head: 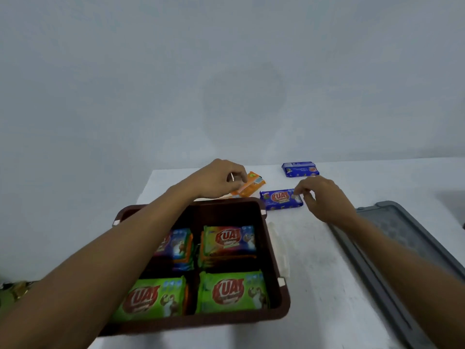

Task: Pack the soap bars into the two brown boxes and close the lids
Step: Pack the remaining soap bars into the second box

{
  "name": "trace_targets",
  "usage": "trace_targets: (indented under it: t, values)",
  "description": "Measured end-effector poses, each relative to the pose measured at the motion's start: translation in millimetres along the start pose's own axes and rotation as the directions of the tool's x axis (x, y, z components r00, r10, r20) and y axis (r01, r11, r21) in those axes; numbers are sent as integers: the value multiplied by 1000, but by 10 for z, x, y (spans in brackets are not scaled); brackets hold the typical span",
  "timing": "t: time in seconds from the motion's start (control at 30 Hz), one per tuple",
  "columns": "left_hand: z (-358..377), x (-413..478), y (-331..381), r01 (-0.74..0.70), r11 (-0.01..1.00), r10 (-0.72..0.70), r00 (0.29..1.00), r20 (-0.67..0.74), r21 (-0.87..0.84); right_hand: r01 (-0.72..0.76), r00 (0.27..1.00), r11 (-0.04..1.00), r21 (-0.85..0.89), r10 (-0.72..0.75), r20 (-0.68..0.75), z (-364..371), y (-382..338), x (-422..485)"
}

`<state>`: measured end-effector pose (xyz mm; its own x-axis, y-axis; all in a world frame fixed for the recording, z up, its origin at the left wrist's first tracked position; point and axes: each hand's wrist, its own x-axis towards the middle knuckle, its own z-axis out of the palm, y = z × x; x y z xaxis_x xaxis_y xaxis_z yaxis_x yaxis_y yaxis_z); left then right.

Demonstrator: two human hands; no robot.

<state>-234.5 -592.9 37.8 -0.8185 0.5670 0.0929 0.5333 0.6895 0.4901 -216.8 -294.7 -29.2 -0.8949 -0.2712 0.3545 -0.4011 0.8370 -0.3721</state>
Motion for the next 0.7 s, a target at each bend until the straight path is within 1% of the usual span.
trace_targets:
  t: [0.1,0.2,0.27,0.37,0.47,0.57,0.63,0.7]
  values:
    - [181,546,48,21,995,-35,989,142,100,-76,996,997,-23,77,44,1,422,138]
    - [418,1008,54,16,974,-86,950,302,228,-123,985,988,-88,133,111,7,785,278]
    - [556,1251,45,-3,961,-105,922,374,275,-144,974,980,-140,165,153,20,993,393]
    - [729,1522,52,16,951,-157,887,434,309,-158,951,963,-217,207,229,67,1214,583]
    - [917,1689,99,7,935,-198,840,505,356,-109,947,951,-290,188,260,165,1358,787]
    - [1023,1729,93,-1,935,-201,823,532,355,-90,940,962,-257,167,298,281,1440,976]
    - [1042,1709,49,-1,937,-191,835,516,349,-148,917,970,-191,207,342,345,1500,1077]
    - [1034,1683,9,-2,944,-172,851,497,330,-205,913,966,-155,246,325,396,1536,1109]
